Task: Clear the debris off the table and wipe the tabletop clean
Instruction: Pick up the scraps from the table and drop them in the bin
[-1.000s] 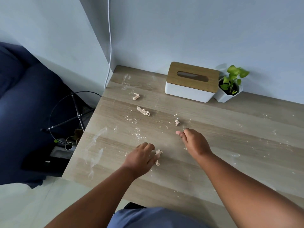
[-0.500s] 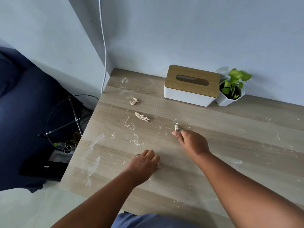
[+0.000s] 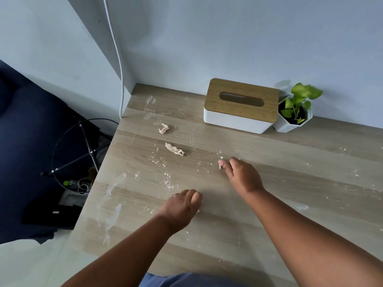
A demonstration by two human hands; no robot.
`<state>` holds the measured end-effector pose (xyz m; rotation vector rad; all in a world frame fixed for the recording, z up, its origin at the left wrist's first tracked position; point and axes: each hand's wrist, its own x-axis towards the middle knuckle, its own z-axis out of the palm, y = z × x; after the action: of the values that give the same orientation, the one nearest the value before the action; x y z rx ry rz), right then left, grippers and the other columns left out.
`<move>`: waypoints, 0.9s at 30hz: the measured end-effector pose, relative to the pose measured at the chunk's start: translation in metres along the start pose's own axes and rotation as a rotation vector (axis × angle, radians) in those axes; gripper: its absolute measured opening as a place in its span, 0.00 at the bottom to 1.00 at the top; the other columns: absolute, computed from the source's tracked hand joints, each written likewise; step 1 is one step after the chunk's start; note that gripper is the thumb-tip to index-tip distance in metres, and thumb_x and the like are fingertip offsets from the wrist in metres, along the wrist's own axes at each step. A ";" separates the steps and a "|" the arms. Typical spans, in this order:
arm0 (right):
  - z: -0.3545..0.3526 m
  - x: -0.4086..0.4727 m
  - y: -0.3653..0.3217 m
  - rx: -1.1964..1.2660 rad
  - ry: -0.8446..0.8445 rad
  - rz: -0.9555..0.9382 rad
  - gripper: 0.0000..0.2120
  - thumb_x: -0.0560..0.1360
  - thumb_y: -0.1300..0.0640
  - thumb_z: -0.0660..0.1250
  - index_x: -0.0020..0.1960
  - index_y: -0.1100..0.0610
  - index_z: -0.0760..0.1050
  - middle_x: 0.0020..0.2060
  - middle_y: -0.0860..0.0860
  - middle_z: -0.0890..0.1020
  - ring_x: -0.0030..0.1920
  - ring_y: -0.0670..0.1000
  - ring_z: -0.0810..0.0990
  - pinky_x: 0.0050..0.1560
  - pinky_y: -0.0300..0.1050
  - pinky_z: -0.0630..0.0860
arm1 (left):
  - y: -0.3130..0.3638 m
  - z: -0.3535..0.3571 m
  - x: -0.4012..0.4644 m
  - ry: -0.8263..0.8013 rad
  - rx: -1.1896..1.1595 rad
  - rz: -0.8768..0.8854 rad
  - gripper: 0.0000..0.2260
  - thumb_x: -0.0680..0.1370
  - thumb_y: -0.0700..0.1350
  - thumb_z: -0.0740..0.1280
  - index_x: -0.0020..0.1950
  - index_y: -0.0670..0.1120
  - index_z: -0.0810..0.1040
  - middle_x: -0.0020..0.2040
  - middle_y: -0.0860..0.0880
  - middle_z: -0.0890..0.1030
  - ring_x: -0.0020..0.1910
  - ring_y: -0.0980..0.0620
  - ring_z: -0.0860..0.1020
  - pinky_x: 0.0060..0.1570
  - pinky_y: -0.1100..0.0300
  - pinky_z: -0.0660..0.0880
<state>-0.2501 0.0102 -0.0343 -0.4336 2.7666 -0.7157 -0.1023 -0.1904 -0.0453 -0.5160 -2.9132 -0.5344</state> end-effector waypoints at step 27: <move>0.011 0.000 -0.021 -0.285 -0.067 -0.043 0.09 0.84 0.59 0.62 0.55 0.66 0.74 0.44 0.63 0.82 0.40 0.65 0.83 0.34 0.49 0.69 | -0.010 -0.005 0.000 -0.213 -0.031 -0.021 0.20 0.71 0.38 0.76 0.59 0.48 0.72 0.46 0.47 0.75 0.40 0.46 0.77 0.23 0.56 0.72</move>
<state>-0.2424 -0.0121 -0.0326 -0.5623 2.8102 -0.3071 -0.1058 -0.2008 -0.0440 -0.5812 -3.1195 -0.5604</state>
